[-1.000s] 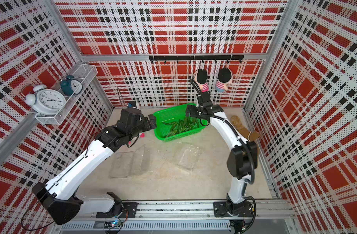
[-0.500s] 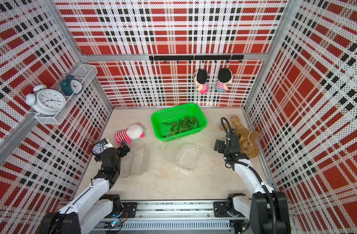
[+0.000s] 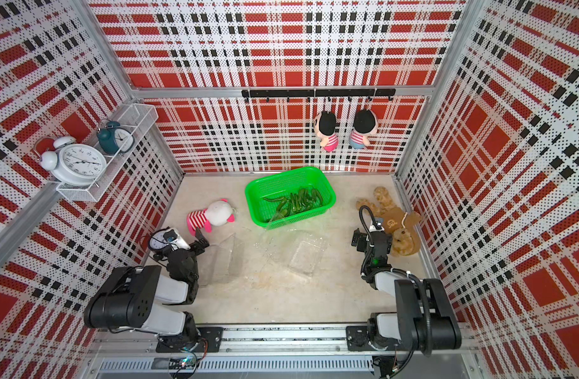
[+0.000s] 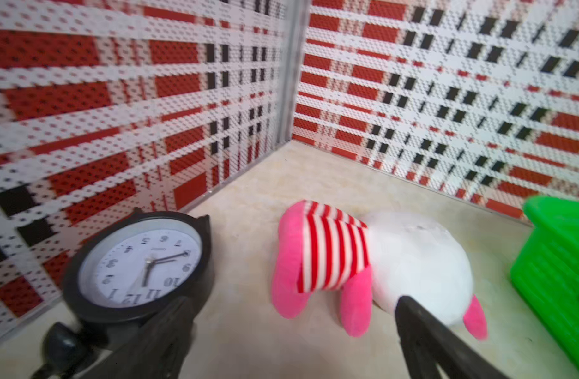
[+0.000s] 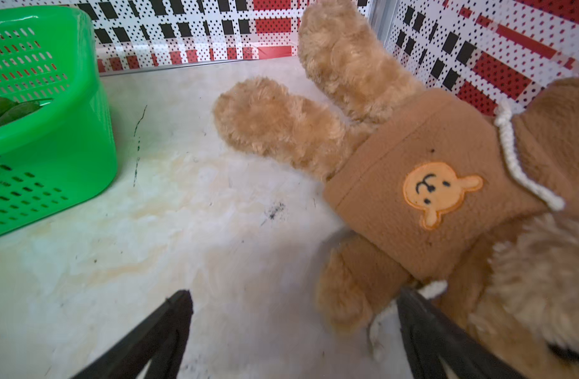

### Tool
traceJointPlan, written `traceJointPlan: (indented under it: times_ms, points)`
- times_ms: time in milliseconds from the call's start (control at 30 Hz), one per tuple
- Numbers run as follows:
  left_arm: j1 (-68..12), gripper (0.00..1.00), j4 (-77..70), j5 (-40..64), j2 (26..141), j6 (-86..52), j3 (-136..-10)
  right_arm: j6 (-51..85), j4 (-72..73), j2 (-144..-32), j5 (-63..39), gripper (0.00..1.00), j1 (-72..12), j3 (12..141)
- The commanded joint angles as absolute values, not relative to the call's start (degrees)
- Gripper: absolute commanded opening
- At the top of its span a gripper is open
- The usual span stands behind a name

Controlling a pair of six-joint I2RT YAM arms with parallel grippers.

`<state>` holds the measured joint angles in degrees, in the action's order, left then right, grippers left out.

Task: Take small green peppers out of containers
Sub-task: Reset both arms

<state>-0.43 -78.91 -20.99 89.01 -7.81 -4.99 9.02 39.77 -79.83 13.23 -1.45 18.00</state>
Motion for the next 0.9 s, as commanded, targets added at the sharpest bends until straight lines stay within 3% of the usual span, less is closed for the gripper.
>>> traceJointPlan:
  times_ms: [0,67,200,400,567,667,867]
  points:
    - [-5.0,0.98,-88.8,-21.5,91.1,0.3,-8.0,8.4,53.9,-85.2,16.7,1.0,-1.1,20.6]
    - [-5.6,0.98,-81.1,-21.8,88.8,1.0,-10.1,6.7,57.0,-87.3,17.8,1.0,-2.5,20.1]
    - [-5.4,0.98,-85.7,-21.6,90.6,0.7,-9.6,6.1,74.8,-90.9,16.7,1.0,-2.6,13.2]
    - [-5.4,0.99,-85.7,-21.6,90.7,0.7,-9.7,6.7,67.3,-89.0,16.7,1.0,-2.6,15.1]
    - [-5.4,0.98,-85.2,-21.4,90.8,0.8,-9.9,6.3,69.4,-89.7,16.7,1.0,-2.6,14.8]
    - [-1.9,0.98,-77.6,-12.9,91.0,-0.5,-13.7,6.1,68.8,-89.8,16.9,1.0,-2.7,15.1]
    - [-2.8,0.98,-80.9,-14.2,90.5,-0.2,-11.9,6.0,68.9,-89.9,16.9,1.0,-2.7,15.2]
